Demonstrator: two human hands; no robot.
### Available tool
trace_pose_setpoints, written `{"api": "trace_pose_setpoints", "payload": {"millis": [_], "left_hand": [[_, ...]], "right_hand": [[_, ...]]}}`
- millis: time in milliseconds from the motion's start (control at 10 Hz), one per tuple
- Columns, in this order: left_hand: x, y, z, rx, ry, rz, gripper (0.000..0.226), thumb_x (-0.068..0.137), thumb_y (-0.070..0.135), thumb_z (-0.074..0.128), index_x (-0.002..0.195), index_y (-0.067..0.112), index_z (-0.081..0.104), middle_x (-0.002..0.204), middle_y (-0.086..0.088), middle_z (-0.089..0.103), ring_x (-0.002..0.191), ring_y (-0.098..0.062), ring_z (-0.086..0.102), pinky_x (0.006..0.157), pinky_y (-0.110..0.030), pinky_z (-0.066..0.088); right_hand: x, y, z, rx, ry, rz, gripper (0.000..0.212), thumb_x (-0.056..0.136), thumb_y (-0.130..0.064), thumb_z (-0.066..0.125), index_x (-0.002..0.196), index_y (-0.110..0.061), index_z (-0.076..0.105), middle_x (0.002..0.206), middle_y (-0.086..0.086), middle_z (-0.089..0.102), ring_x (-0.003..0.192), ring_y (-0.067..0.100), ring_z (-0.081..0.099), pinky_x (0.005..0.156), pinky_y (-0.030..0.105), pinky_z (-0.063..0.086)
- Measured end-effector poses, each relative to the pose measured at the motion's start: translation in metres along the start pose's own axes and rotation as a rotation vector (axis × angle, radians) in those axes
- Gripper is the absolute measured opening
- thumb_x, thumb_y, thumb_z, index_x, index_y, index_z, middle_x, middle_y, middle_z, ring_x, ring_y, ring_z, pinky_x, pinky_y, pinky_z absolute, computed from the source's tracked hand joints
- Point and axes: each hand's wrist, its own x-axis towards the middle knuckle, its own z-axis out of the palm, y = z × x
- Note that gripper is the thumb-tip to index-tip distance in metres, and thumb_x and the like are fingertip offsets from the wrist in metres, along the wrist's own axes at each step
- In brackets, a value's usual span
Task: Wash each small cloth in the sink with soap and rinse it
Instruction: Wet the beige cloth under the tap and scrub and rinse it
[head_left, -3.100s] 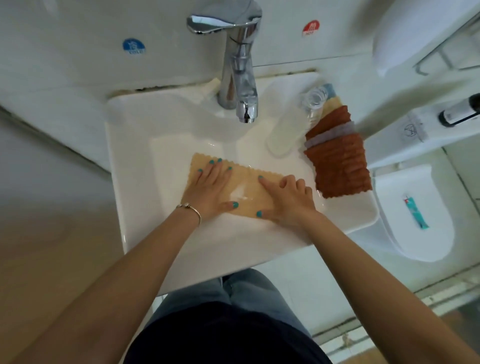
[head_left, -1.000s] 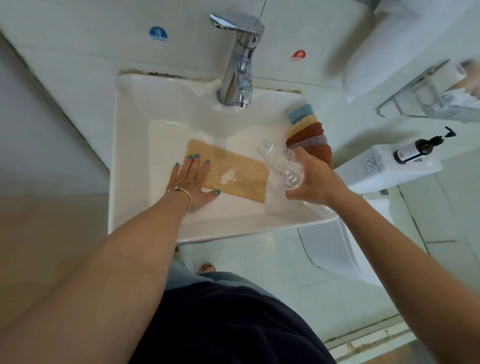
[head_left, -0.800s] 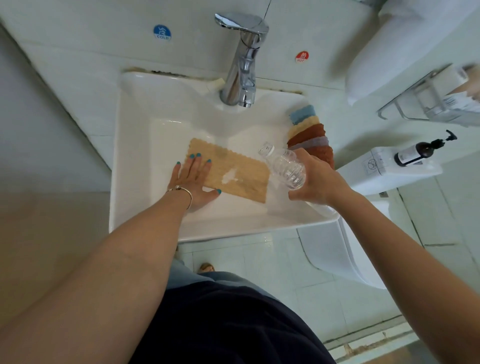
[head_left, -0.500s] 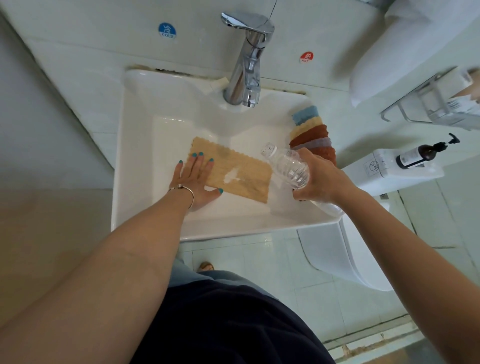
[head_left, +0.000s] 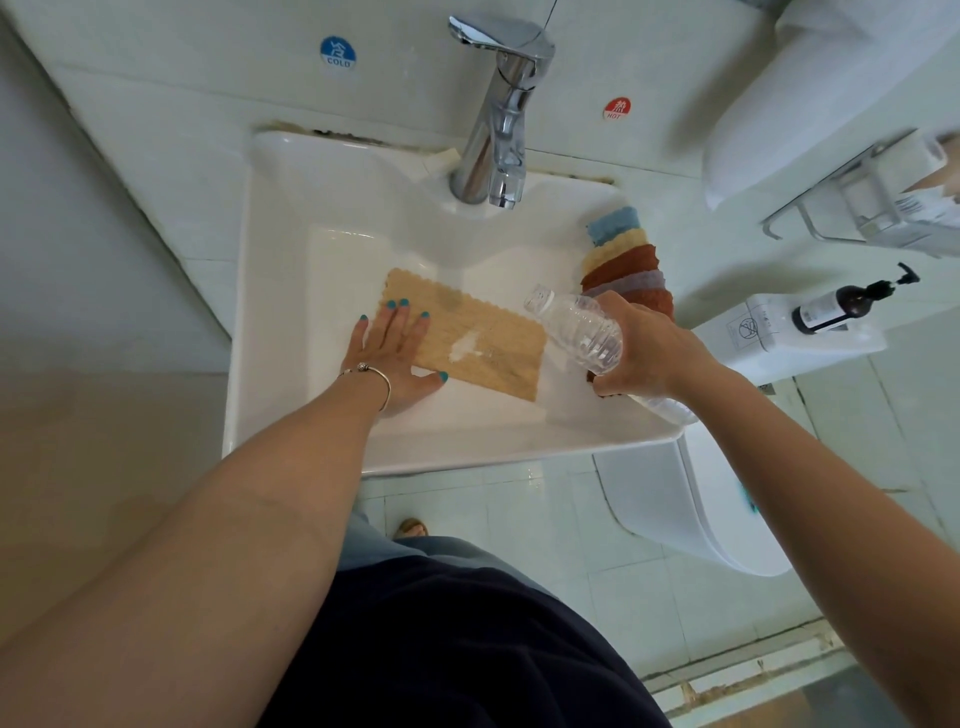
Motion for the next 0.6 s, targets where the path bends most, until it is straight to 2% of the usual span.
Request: {"api": "trace_pose_setpoints", "payload": {"millis": [600], "left_hand": [[-0.0002,-0.0003,-0.0007,-0.004,-0.006,0.006,0.087,0.088,0.072,0.022,0.149,0.031,-0.025,0.154,0.003,-0.036,0.141,-0.014,-0.034,0.116,-0.044,-0.018]], "right_hand": [[0.0026,0.0049,-0.0038,-0.047,0.009,0.018,0.086,0.058,-0.034,0.082,0.128,-0.035,0.033,0.113,-0.002,0.057,0.094,0.024,0.053,0.07,0.036,0.044]]}}
